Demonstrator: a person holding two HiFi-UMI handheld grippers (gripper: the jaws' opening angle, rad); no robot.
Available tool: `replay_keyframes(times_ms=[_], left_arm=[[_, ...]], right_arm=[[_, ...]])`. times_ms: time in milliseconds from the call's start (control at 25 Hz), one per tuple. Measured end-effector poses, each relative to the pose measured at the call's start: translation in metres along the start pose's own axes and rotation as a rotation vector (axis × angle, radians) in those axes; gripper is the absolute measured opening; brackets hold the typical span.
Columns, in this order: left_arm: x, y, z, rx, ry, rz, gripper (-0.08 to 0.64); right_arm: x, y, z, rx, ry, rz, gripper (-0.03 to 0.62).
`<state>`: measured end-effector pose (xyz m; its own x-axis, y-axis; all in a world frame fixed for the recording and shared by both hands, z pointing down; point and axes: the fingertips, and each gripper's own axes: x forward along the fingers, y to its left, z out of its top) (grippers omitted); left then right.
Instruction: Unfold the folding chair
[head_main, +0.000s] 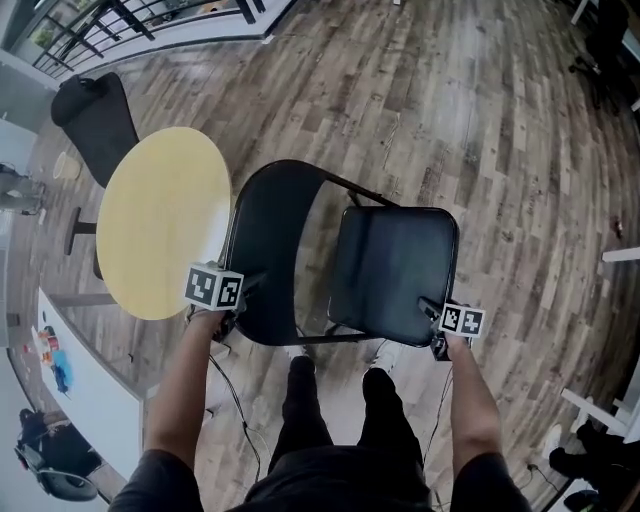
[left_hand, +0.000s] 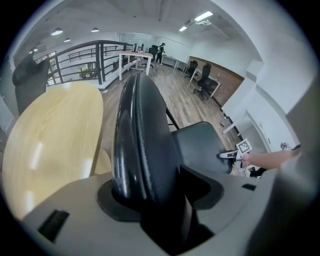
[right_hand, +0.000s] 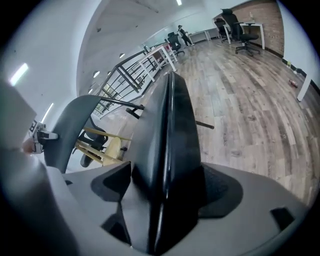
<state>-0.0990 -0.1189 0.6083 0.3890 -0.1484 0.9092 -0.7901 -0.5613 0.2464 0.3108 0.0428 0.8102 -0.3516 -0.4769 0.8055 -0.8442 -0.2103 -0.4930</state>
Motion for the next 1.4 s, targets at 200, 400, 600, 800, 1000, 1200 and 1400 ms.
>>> replay_keyframes(times_ms=[200, 400, 600, 800, 1000, 1200, 1400], left_arm=[[0.035, -0.017, 0.001, -0.001, 0.008, -0.01, 0.235], [0.062, -0.039, 0.008, 0.034, 0.01, -0.019, 0.235], [0.073, -0.08, 0.026, 0.078, -0.007, 0.012, 0.233], [0.085, -0.123, 0.027, 0.076, -0.017, 0.001, 0.233], [0.094, -0.165, 0.037, 0.066, -0.066, -0.033, 0.193], [0.106, -0.207, 0.036, 0.079, -0.05, -0.078, 0.17], [0.112, -0.223, 0.036, 0.08, -0.047, -0.064, 0.167]], right_arm=[[0.015, -0.066, -0.01, 0.058, -0.009, 0.028, 0.39], [0.03, -0.113, -0.028, 0.118, -0.034, 0.107, 0.396], [0.035, -0.151, -0.037, 0.148, -0.06, 0.156, 0.4], [0.042, -0.184, -0.046, 0.155, -0.065, 0.172, 0.417], [0.049, -0.215, -0.055, 0.159, -0.046, 0.179, 0.44], [0.054, -0.245, -0.063, 0.171, -0.055, 0.2, 0.446], [0.056, -0.256, -0.063, 0.167, -0.084, 0.26, 0.451]])
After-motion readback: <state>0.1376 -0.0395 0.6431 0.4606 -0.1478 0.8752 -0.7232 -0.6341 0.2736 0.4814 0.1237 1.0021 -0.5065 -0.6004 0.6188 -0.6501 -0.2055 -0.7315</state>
